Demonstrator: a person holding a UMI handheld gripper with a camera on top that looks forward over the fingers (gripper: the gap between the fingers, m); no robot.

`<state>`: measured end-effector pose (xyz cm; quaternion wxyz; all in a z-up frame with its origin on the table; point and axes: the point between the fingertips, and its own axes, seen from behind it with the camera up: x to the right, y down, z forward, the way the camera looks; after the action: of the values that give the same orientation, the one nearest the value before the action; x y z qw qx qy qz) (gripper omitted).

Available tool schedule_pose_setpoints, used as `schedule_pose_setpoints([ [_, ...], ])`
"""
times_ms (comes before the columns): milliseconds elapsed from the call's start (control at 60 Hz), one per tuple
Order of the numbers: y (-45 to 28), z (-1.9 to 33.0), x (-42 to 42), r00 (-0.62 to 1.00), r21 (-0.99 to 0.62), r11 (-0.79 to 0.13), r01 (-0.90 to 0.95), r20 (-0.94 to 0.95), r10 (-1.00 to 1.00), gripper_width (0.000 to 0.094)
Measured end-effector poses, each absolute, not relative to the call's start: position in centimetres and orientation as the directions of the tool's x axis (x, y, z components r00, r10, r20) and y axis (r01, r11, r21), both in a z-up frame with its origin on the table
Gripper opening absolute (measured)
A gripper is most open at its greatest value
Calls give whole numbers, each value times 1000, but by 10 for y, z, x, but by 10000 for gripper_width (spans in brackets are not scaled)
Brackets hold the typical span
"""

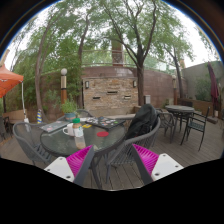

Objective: Pour water

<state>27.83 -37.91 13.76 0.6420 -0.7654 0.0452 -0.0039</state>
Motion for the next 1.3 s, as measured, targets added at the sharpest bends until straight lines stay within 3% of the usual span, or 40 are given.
schedule_pose_setpoints([
  [333,-335,128,251,998,-981,-183,-63,-61,-20,836],
  [600,-242,112,155,989,-991,-119,-58,-73,132,837],
  [950,-111,96,110,999,-996,-88,5,1,46,836],
  [983,-106,96,108,999,-997,-81,17,15,29,803],
  [1000,-103,94,107,999,-996,-81,23,21,26,735],
  [1033,-99,88,105,999,-996,-89,27,25,22,453],
  [1050,-97,87,106,1000,-996,-83,25,24,15,414],
  [1117,-94,92,112,999,-999,-40,-21,-19,-43,390],
  [1183,-93,89,112,998,-999,-48,-12,-9,-66,388],
  [1300,-91,90,112,997,-998,-64,-15,-11,-71,293],
])
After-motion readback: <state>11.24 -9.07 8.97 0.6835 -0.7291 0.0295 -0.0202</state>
